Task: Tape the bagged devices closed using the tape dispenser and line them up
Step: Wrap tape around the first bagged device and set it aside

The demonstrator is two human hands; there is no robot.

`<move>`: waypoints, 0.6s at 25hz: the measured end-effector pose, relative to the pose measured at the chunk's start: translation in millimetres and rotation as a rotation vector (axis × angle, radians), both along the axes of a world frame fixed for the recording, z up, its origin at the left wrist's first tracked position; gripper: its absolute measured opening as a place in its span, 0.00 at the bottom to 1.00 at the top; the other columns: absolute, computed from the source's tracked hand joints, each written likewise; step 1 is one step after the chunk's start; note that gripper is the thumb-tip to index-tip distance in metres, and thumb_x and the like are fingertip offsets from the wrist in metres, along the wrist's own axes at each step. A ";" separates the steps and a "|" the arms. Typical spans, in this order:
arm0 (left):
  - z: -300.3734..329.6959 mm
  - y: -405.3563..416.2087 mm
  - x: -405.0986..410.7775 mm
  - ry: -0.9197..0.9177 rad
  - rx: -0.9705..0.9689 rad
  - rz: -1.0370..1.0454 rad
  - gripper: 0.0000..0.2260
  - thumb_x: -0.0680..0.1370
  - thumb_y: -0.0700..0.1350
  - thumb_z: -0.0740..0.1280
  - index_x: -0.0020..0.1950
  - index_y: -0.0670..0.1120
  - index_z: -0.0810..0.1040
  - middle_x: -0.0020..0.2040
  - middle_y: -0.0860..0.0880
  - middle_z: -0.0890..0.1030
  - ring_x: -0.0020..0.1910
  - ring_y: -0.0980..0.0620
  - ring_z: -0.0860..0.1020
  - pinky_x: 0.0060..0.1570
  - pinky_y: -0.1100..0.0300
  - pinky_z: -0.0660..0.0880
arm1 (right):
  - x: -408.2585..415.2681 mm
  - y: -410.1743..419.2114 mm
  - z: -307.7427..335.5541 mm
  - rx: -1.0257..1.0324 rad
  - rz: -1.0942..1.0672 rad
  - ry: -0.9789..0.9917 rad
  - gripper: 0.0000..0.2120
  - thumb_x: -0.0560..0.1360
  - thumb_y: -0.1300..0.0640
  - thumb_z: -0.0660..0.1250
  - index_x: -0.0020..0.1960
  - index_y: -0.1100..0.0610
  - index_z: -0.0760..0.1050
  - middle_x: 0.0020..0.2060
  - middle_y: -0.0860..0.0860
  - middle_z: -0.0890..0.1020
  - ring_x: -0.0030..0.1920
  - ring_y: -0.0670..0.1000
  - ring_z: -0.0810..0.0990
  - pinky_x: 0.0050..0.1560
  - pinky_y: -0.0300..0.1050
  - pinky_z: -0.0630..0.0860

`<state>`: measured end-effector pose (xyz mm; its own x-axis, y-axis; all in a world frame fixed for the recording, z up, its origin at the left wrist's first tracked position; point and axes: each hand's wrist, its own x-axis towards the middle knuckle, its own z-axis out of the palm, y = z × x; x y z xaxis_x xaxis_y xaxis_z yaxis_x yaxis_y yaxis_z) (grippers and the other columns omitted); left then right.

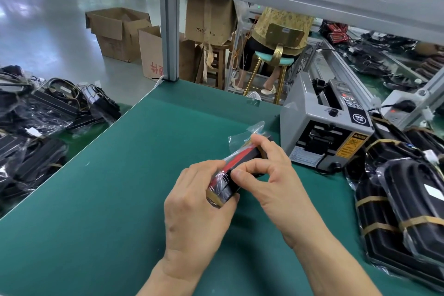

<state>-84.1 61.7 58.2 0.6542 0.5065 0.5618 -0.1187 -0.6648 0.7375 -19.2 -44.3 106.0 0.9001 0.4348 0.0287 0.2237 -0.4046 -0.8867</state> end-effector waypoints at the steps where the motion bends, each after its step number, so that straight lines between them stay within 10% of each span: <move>1: 0.1 -0.2 0.1 0.001 0.001 0.003 0.21 0.60 0.34 0.79 0.51 0.44 0.82 0.46 0.54 0.81 0.45 0.51 0.80 0.46 0.55 0.76 | 0.0 0.0 -0.7 0.003 -0.005 -0.004 0.07 0.71 0.54 0.72 0.36 0.45 0.82 0.67 0.31 0.64 0.74 0.38 0.52 0.75 0.53 0.49; 15: 0.5 -0.5 -0.5 0.014 0.003 0.012 0.20 0.60 0.35 0.79 0.51 0.44 0.82 0.47 0.53 0.81 0.45 0.51 0.79 0.48 0.59 0.75 | 0.5 -0.5 0.3 -0.020 -0.017 -0.036 0.09 0.72 0.56 0.71 0.34 0.52 0.81 0.66 0.34 0.67 0.73 0.41 0.56 0.74 0.51 0.53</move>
